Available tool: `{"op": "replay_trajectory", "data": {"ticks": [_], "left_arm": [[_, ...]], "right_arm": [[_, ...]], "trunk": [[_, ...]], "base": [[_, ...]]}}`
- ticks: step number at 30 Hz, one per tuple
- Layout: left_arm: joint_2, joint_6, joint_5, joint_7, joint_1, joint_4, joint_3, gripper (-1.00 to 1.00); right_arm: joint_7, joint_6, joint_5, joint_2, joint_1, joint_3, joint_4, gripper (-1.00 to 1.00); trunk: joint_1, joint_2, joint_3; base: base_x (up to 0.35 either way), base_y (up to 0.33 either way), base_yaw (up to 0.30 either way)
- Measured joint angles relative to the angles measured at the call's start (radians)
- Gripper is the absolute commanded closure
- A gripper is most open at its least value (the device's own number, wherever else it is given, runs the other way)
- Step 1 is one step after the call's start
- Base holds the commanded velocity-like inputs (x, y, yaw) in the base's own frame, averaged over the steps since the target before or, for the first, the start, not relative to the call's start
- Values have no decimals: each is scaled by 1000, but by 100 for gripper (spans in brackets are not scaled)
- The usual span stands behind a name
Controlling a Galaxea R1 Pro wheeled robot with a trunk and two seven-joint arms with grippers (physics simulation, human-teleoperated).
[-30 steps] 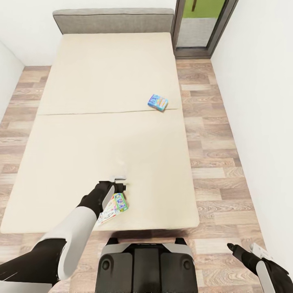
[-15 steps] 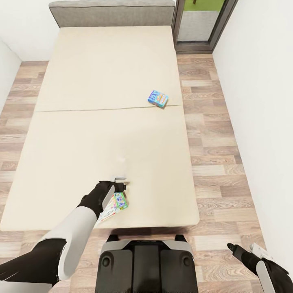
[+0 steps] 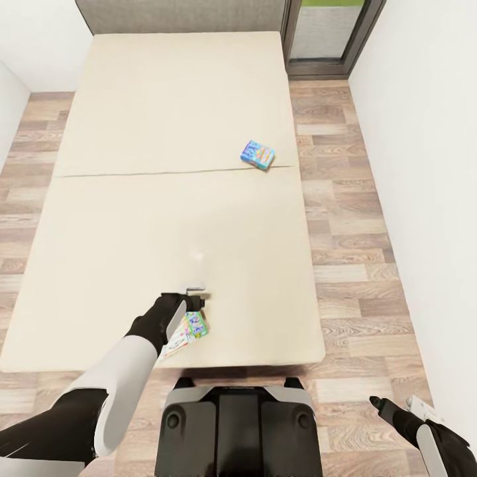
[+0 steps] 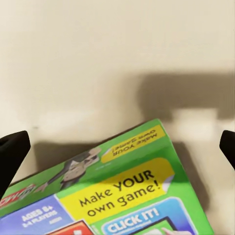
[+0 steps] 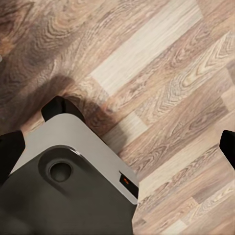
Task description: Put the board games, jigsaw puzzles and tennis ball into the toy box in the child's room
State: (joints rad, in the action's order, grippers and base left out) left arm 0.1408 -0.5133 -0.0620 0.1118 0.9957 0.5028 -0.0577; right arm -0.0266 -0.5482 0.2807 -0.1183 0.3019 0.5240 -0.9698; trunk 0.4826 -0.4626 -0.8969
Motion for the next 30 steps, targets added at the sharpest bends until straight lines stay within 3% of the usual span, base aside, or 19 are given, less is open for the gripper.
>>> {"op": "replay_trajectory", "data": {"ticks": [13, 30], "left_arm": [[-1, 16, 1, -9, 0, 68, 4, -100], [-1, 15, 1, -9, 0, 73, 3, -100]], "right_arm": [[0, 0, 0, 0, 0, 0, 0, -100], [0, 0, 0, 0, 0, 0, 0, -100]], "trunk": [[1, 1, -19], [1, 1, -21]], "base": [[-134, 0, 0], [-11, 0, 0]]}}
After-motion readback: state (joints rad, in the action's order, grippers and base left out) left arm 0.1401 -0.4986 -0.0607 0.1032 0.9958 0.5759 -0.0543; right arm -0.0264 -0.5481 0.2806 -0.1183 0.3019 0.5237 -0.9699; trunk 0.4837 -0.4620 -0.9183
